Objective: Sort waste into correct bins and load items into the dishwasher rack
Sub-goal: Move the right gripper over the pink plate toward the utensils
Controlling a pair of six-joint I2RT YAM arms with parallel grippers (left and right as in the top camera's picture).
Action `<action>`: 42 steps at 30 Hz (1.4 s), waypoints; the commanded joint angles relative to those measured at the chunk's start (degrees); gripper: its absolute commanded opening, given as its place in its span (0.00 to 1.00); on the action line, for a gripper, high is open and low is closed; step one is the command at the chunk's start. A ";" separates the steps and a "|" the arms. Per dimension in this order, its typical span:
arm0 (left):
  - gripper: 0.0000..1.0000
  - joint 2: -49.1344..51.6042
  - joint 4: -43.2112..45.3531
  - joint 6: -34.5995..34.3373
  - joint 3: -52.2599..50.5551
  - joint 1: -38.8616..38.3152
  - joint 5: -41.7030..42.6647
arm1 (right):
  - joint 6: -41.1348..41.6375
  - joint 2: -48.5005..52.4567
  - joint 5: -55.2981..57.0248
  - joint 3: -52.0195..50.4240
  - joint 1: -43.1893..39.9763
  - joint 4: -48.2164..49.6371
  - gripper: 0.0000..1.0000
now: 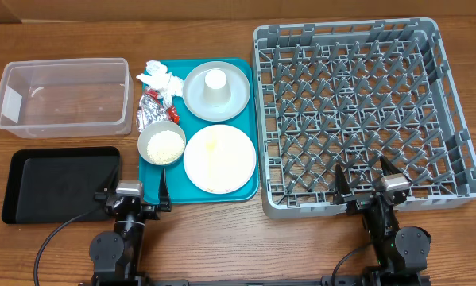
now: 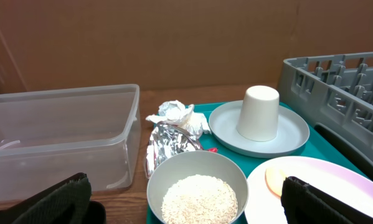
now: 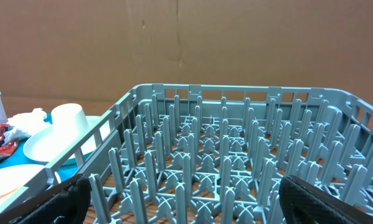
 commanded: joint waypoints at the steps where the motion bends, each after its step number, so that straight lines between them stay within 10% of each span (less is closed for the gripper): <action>1: 1.00 -0.61 -0.11 0.70 -0.20 0.63 0.63 | 0.33 -0.31 -0.09 -0.59 -0.07 0.31 1.00; 28: 1.00 -0.61 -0.13 0.70 -0.20 0.63 0.61 | 0.35 -0.31 -0.13 -0.59 -0.07 0.83 1.00; 42: 1.00 -0.61 -0.11 0.70 -0.20 0.63 0.61 | 14.80 0.59 -21.40 10.56 -0.07 6.62 1.00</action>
